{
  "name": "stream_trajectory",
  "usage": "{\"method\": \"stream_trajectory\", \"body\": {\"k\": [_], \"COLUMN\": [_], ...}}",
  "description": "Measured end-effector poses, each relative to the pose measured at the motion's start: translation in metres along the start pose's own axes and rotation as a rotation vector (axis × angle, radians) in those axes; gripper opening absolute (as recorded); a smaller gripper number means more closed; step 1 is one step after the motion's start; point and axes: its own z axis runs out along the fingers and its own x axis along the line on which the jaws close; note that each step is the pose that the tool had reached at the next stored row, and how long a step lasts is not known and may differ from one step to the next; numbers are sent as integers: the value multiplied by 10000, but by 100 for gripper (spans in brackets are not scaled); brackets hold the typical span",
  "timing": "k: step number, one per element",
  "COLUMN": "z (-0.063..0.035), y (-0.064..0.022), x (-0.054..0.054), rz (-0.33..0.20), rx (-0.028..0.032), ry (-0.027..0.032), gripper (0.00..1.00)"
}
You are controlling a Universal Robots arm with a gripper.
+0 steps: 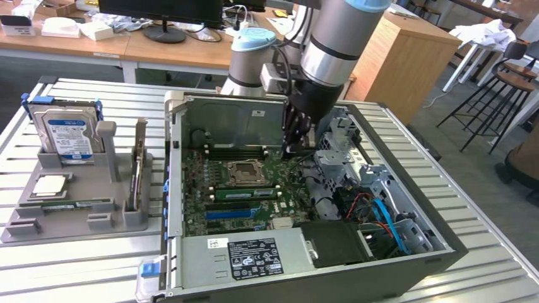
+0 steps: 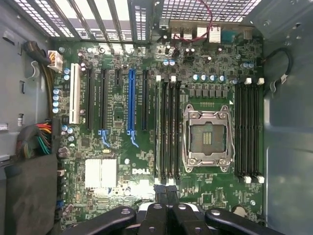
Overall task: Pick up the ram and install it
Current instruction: 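Press down the ram until it locks into place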
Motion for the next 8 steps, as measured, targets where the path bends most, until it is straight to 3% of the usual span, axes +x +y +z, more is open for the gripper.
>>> {"method": "stream_trajectory", "body": {"k": [8], "z": [92], "y": [-4], "x": [6], "rz": [0], "rx": [0], "ry": [0], "gripper": [10]}}
